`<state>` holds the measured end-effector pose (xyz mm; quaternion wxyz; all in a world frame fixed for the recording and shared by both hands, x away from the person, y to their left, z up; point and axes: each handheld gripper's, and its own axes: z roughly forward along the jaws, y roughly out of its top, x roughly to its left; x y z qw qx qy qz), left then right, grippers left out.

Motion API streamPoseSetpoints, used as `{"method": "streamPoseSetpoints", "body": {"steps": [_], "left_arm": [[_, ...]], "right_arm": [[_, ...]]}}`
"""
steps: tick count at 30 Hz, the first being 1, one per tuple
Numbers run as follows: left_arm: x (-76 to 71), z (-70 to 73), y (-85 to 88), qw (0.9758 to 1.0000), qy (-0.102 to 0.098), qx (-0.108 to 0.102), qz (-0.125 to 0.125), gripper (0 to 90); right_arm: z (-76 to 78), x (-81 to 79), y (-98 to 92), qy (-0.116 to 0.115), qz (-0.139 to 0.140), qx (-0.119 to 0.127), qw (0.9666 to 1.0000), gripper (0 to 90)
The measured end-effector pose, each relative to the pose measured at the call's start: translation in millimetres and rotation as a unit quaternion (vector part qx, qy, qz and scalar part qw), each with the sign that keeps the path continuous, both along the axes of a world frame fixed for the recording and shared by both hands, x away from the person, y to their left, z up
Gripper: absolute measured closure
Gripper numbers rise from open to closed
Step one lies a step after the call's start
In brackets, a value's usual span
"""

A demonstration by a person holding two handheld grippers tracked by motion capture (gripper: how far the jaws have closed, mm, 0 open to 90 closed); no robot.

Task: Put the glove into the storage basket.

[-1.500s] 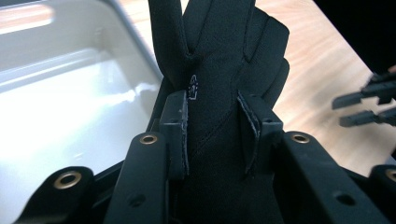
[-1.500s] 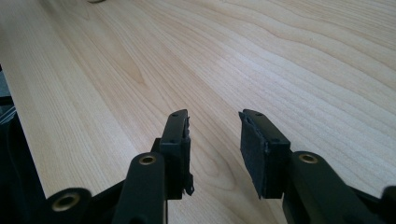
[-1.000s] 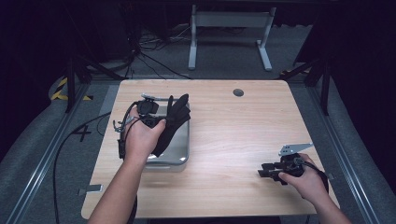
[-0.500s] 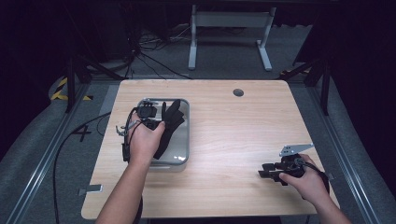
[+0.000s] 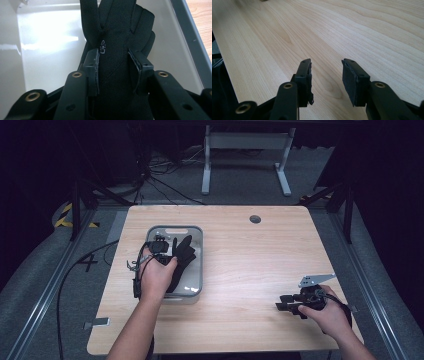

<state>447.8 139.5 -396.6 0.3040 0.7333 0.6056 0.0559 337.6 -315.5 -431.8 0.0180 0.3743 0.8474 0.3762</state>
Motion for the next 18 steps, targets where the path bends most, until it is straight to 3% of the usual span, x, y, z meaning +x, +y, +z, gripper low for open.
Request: {"method": "streamPoseSetpoints", "body": {"steps": [7,12,18], "left_arm": [[3.8,-1.5,-1.0,0.9995,0.031,0.004,0.008,61.1],[3.8,2.4,-1.0,0.9998,0.017,0.003,0.012,49.0],[-0.1,12.3,-1.7,1.0000,-0.002,0.000,-0.003,45.9]], "right_arm": [[0.0,-0.3,0.0,0.000,-0.001,0.001,1.0000,59.7],[0.5,-0.3,-1.0,0.000,-0.002,0.003,1.0000,59.2],[0.9,0.1,-1.6,-0.002,-0.003,0.004,1.0000,58.7]]}}
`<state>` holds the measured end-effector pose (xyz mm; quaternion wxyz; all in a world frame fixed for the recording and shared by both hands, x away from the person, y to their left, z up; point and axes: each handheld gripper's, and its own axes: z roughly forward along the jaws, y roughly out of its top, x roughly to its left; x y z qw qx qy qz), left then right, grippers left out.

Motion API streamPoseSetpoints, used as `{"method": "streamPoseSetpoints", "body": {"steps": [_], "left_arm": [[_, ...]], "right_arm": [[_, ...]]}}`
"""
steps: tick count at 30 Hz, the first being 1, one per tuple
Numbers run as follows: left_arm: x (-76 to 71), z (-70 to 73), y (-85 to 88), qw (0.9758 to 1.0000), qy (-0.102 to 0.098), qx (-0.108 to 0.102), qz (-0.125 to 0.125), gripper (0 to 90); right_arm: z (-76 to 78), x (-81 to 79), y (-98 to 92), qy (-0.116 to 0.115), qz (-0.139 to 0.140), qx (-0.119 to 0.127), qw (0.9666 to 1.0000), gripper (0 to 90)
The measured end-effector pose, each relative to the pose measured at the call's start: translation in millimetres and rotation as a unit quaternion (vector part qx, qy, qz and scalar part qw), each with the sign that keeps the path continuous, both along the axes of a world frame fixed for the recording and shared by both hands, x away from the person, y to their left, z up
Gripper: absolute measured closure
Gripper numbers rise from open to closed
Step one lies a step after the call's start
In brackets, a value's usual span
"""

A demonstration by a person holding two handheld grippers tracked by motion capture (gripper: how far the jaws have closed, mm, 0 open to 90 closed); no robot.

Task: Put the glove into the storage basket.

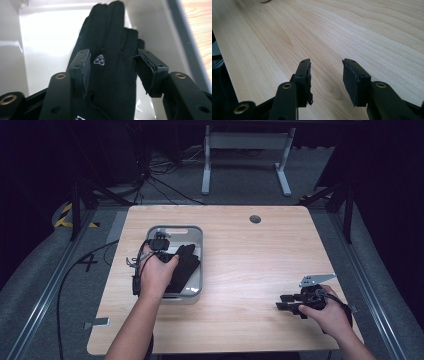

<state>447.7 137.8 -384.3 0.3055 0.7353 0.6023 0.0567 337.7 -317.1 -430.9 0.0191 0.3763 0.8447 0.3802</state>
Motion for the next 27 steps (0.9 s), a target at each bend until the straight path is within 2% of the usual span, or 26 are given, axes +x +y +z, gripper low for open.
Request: {"method": "streamPoseSetpoints", "body": {"steps": [2,5,8,10,14,18,20,27], "left_arm": [[-1.8,3.3,-0.6,0.9999,-0.012,-0.005,-0.008,43.6],[-6.2,11.2,-2.2,0.9986,-0.034,-0.018,-0.036,41.4],[-12.9,22.3,-0.5,0.9960,-0.052,-0.041,-0.061,42.9],[-18.9,29.7,0.8,0.9942,-0.066,-0.040,-0.075,43.0],[-33.7,40.6,4.3,0.9911,-0.078,-0.041,-0.100,42.8],[-48.7,47.5,11.6,0.9885,-0.093,-0.045,-0.111,41.9],[-53.8,47.8,16.8,0.9887,-0.091,-0.048,-0.109,41.9],[-70.8,48.3,34.3,0.9893,-0.096,-0.041,-0.102,41.1]], "right_arm": [[0.1,0.4,-0.3,-0.001,-0.001,0.000,1.0000,58.4],[0.9,1.6,-0.9,-0.003,-0.001,0.002,1.0000,58.0],[1.7,2.9,-1.6,-0.006,-0.003,0.005,1.0000,57.5],[1.6,3.9,-2.3,-0.007,-0.004,0.004,1.0000,57.3],[1.9,8.1,-2.8,-0.010,-0.006,0.003,0.9999,56.1],[4.0,13.8,-2.7,-0.020,-0.004,0.000,0.9998,55.2],[4.9,15.7,-2.9,-0.021,-0.005,0.001,0.9998,55.0],[5.7,21.6,-4.0,-0.030,-0.007,-0.006,0.9995,53.2]]}}
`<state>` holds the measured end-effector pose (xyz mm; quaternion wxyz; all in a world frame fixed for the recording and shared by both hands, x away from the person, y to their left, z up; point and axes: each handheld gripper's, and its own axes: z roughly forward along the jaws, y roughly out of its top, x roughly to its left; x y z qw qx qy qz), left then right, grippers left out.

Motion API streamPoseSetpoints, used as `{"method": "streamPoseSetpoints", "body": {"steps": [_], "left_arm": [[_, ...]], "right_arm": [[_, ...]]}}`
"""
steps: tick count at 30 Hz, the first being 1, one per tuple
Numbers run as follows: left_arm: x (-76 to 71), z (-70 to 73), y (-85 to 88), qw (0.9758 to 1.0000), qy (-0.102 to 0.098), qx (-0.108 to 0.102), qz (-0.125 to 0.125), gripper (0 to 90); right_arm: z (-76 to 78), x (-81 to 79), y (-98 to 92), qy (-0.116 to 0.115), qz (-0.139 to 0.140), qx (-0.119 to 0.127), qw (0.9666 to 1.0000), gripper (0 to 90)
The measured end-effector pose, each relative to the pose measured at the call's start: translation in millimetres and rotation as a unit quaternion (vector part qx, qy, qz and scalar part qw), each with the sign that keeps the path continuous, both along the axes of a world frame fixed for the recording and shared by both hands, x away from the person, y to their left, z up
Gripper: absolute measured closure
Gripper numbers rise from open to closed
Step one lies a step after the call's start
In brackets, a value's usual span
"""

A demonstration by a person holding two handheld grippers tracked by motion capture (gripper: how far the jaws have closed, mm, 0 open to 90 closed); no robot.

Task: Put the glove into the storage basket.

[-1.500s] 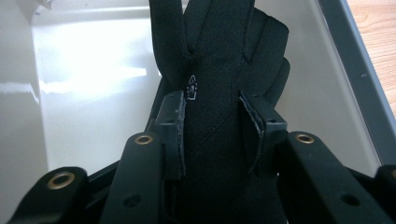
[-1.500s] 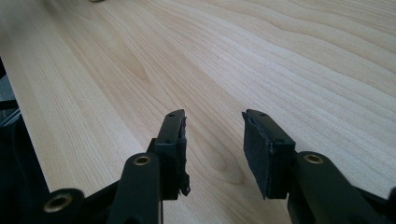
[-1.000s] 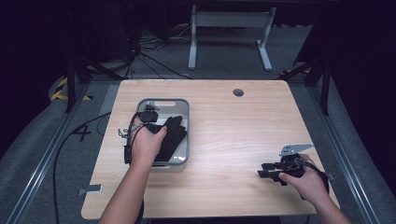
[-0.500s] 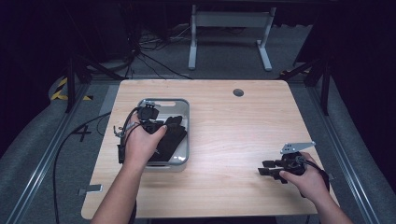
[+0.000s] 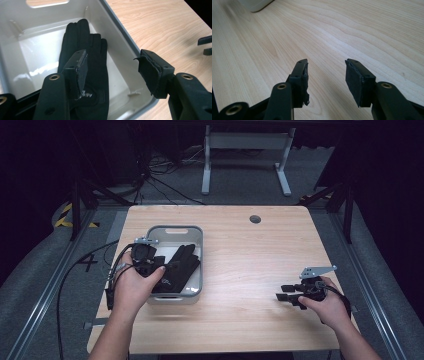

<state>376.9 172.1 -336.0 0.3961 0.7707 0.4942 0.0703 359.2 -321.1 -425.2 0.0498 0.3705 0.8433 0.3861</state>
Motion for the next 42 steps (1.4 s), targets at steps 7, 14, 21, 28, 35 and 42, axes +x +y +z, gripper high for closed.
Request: {"method": "streamPoseSetpoints", "body": {"steps": [7,14,21,28,35,42], "left_arm": [[-24.7,-4.3,21.3,0.9995,-0.009,0.018,0.026,40.3],[-43.4,-13.3,45.8,0.9991,-0.007,0.021,0.037,39.8],[-59.6,-26.7,69.3,0.9993,-0.007,0.003,0.036,39.4],[-59.7,-47.7,105.0,0.9968,-0.006,0.000,0.080,38.5],[-51.7,-72.8,122.2,0.9976,0.013,0.029,0.061,37.1],[-51.0,-87.7,131.2,0.9989,0.031,0.012,0.033,36.4]], "right_arm": [[-0.9,0.1,-5.9,-0.004,-0.007,-0.005,1.0000,52.5],[-2.5,-1.0,-12.5,-0.002,-0.015,-0.001,0.9999,52.4],[-4.7,0.7,-14.0,-0.004,-0.016,-0.002,0.9999,52.4],[-9.6,2.4,-13.7,0.000,-0.015,-0.010,0.9998,52.1],[-11.1,4.4,-16.3,-0.020,-0.018,-0.020,0.9994,50.4],[-17.7,8.7,-26.0,-0.040,-0.031,-0.044,0.9977,50.3]]}}
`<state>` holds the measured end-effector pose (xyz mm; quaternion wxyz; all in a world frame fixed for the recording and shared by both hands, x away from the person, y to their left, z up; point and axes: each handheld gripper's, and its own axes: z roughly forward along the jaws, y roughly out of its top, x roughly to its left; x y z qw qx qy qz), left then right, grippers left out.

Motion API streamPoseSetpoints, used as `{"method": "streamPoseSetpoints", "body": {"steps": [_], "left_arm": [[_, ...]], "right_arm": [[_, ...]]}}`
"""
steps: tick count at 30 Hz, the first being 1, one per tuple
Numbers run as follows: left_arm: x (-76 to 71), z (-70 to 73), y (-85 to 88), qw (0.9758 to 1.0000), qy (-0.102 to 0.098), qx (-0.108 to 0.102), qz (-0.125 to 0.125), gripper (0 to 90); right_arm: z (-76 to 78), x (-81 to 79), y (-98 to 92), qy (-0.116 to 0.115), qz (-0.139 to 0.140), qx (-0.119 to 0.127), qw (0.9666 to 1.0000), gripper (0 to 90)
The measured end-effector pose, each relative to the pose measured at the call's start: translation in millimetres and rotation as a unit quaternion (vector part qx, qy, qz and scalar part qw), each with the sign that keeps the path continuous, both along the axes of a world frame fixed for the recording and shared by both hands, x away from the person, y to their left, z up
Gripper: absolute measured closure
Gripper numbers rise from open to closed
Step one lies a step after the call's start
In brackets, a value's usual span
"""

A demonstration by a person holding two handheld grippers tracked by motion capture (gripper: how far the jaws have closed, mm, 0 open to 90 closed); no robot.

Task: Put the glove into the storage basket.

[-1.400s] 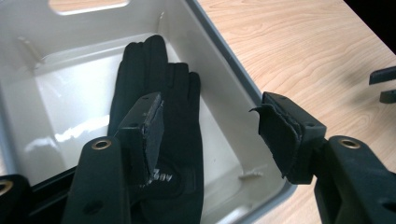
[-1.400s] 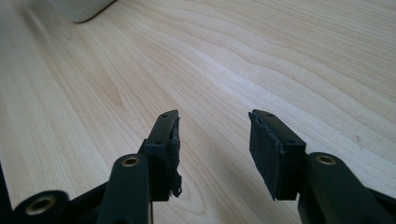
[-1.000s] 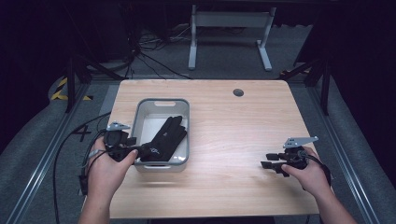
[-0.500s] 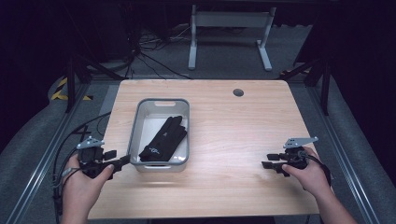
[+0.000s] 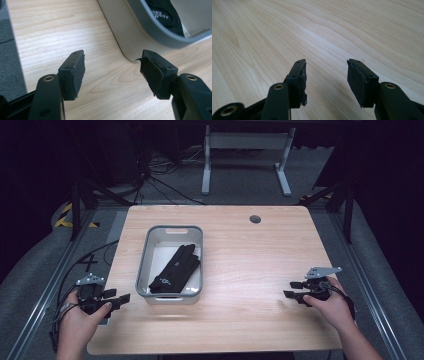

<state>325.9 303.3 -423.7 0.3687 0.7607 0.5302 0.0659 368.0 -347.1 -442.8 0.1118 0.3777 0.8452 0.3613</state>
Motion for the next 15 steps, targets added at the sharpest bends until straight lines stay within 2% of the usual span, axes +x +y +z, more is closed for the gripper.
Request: {"method": "streamPoseSetpoints", "body": {"steps": [4,15], "left_arm": [[0.9,-4.0,-0.4,0.9999,-0.002,0.002,-0.014,36.5],[0.9,-3.5,-2.9,1.0000,-0.002,-0.002,-0.006,33.7]], "right_arm": [[-5.1,0.8,-3.2,0.000,-0.006,-0.005,1.0000,50.3],[-3.9,0.0,-3.0,0.000,-0.004,0.005,1.0000,49.7]]}}
